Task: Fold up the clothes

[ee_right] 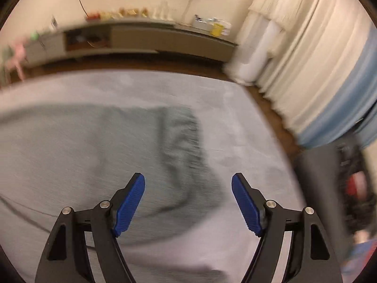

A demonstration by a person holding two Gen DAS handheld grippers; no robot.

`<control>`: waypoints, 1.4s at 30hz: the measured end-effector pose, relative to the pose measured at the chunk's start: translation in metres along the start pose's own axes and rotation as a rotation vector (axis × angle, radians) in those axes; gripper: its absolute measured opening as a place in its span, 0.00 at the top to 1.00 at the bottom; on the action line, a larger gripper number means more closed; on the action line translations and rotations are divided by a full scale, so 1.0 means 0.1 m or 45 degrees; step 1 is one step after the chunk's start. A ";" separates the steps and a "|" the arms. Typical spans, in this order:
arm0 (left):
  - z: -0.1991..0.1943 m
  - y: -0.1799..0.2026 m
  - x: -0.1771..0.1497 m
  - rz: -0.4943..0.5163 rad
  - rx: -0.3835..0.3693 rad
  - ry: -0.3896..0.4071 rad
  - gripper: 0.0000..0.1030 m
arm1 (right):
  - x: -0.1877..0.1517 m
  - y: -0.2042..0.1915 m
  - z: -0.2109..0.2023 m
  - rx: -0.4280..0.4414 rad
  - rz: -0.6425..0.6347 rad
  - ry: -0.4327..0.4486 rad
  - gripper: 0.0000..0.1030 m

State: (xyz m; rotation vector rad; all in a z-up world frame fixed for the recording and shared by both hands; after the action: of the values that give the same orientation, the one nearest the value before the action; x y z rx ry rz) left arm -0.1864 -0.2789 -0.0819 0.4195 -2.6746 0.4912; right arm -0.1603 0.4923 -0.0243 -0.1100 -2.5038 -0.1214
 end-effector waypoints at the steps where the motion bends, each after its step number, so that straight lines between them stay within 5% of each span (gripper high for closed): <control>1: 0.01 -0.04 -0.01 -0.018 0.004 -0.002 0.31 | -0.04 -0.08 0.12 0.073 0.030 -0.045 0.26; 2: 0.03 -0.09 -0.02 -0.045 0.005 -0.010 0.31 | -0.07 -0.16 0.23 0.145 0.061 -0.090 0.26; 5: -0.02 -0.15 -0.05 -0.087 0.019 -0.020 0.33 | -0.33 -0.02 0.52 0.034 0.084 -0.259 0.30; 8: -0.27 -0.20 0.05 -0.111 -0.019 0.091 0.34 | -0.12 -0.16 0.11 -0.050 0.025 -0.163 0.33; 10: -0.39 -0.24 0.15 -0.148 -0.094 0.144 0.34 | 0.15 -0.54 -0.41 0.014 -0.024 0.010 0.33; 13: -0.52 -0.23 0.12 -0.215 -0.231 0.147 0.34 | 0.41 -1.75 -1.05 0.358 -0.145 0.153 0.29; 17: -0.49 -0.11 -0.04 -0.219 -0.332 0.078 0.34 | 0.50 -3.54 -1.35 0.771 -0.323 0.084 0.29; 19: -0.48 -0.02 -0.16 -0.143 -0.327 0.064 0.34 | 0.58 -4.39 -1.30 0.843 -0.437 0.035 0.29; 24: -0.57 -0.05 -0.36 -0.036 -0.286 0.117 0.34 | 0.66 -6.45 -0.75 0.873 -0.608 -0.137 0.29; 30: -0.36 -0.17 -0.57 0.050 -0.313 0.076 0.34 | 0.50 -7.76 0.00 0.849 -0.582 -0.271 0.29; 37: -0.38 -0.15 -0.64 0.163 -0.318 0.146 0.34 | 0.24 -8.37 0.44 0.802 -0.623 -0.371 0.29; 38: -0.38 -0.15 -0.65 0.169 -0.322 0.151 0.34 | 0.22 -8.37 0.44 0.745 -0.676 -0.354 0.41; 39: -0.38 -0.16 -0.65 0.174 -0.327 0.154 0.34 | 0.20 -8.36 0.43 0.688 -0.728 -0.337 0.64; 42: -0.40 -0.19 -0.67 0.172 -0.343 0.154 0.33 | 0.20 -8.33 0.34 0.596 -0.820 -0.289 0.69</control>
State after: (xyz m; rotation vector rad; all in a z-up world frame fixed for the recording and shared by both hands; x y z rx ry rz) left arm -0.1078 -0.2660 -0.0708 0.1270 -2.6126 0.1820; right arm -0.2857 -0.3291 -0.0904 0.9183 -2.6239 0.2290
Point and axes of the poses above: each gripper's, at about its wrist camera, not at the fingertips, and z roughly the way its jaws point, y to its right, x to its top, the point moved 8 cm from there along z, roughly the way its jaws point, and after that the axes turned 10 degrees about x, right-handed, at the moved point
